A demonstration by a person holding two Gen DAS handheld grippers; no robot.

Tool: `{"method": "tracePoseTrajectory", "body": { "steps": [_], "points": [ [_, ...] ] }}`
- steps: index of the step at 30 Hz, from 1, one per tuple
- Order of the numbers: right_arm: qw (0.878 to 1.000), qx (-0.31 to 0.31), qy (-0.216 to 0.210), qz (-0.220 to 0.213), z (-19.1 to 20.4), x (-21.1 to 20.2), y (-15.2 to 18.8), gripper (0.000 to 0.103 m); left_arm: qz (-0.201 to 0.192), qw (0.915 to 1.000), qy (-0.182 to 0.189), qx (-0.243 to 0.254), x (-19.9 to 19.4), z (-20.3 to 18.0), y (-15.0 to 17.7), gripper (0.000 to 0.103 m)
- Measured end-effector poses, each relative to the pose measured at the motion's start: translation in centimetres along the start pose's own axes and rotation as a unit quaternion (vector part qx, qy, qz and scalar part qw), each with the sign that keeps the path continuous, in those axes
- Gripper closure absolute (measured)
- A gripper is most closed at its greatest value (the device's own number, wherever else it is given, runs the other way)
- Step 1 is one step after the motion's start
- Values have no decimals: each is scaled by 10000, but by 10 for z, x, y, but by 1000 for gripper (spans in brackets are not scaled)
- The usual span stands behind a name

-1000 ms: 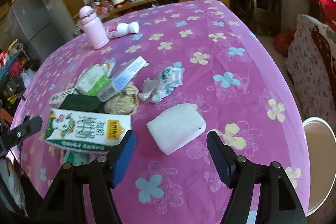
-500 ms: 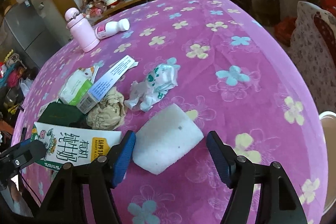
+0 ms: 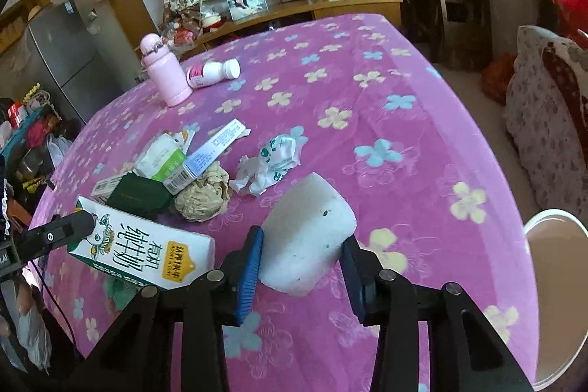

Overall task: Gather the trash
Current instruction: 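Grasp the small white-green carton with the left tool while the right tool grasps the white foam block, then carry carton and foam block to the white bucket and open both tools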

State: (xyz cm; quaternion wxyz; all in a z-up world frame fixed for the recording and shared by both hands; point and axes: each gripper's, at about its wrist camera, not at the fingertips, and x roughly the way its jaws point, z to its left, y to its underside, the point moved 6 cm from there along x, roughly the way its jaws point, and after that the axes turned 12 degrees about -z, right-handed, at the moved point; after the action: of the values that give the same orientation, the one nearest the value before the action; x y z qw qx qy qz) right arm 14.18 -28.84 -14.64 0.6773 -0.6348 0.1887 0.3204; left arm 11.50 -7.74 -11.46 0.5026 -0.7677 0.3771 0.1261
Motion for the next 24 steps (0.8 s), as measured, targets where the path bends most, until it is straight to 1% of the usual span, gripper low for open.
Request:
{"method": "tracePoseTrajectory", "body": {
  "steps": [5,10,24],
  "points": [
    [9999,-67,-35,-104,1,-15,-3,63,-141,9998,86,137,-11,-14,-6,64],
    [9997,-137,-15,-222,-3,-33,-7,63,-235,9993,113,272,-12,-29,-12,64],
    [9988,7,312,-383,-50,-70,-10,63,-179,9974,330,609,22,-95,-14,64]
  ]
}}
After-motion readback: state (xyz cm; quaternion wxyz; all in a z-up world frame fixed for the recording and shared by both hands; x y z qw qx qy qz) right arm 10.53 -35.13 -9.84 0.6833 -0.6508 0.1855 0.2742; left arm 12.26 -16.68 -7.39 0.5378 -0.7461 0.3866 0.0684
